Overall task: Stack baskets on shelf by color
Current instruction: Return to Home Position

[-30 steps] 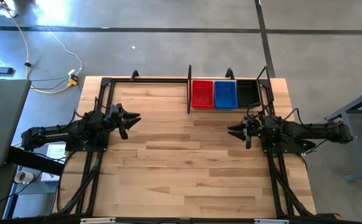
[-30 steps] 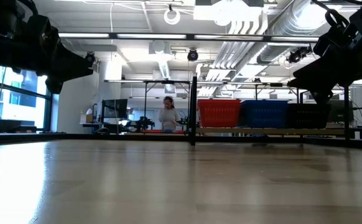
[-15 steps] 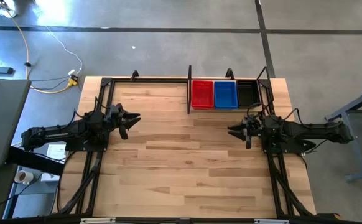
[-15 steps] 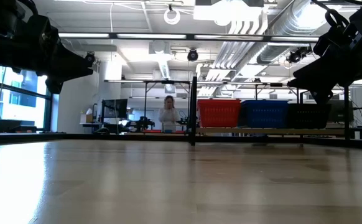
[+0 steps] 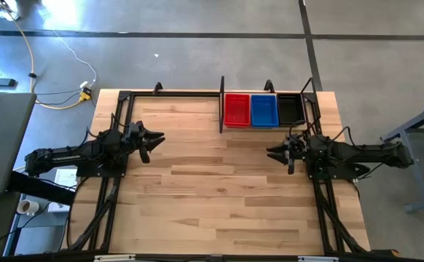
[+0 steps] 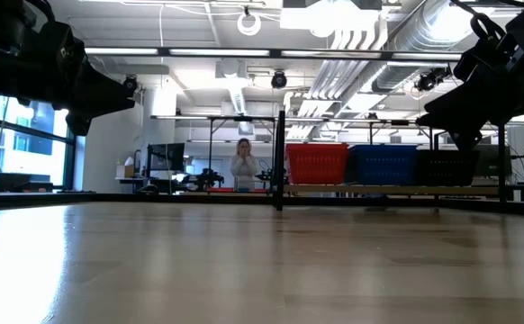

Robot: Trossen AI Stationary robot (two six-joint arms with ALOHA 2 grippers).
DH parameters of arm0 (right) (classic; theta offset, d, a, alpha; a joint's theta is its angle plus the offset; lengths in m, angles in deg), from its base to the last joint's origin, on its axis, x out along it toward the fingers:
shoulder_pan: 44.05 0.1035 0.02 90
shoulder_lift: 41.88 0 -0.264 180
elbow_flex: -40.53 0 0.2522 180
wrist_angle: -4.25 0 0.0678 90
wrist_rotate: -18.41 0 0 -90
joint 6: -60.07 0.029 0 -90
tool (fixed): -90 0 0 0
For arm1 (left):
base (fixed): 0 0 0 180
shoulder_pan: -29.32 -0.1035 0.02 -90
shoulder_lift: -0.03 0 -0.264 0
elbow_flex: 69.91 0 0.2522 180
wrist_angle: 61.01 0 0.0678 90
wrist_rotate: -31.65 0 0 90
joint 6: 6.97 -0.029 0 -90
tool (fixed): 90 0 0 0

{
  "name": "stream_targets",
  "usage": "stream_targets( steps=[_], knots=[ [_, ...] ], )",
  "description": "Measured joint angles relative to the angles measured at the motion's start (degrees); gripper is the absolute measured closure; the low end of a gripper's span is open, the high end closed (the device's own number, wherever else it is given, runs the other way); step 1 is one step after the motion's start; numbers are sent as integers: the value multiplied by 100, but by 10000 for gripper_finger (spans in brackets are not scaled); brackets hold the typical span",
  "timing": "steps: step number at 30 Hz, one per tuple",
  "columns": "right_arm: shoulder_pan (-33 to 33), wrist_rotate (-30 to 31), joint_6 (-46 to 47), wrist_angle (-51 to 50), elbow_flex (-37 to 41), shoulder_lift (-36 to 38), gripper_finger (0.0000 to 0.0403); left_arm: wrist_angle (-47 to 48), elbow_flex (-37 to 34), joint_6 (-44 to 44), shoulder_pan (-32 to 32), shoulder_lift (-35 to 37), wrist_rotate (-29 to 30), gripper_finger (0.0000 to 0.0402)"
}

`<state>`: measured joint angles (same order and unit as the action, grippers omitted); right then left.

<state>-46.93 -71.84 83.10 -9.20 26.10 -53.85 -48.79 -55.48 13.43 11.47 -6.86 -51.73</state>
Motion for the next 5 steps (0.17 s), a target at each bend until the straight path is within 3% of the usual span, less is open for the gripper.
stream_targets(
  steps=[5],
  knots=[
    [1, 0, -1, 0, 0, 0, 292, -2, 0, 0, -1, 0, 0, 294]
  ],
)
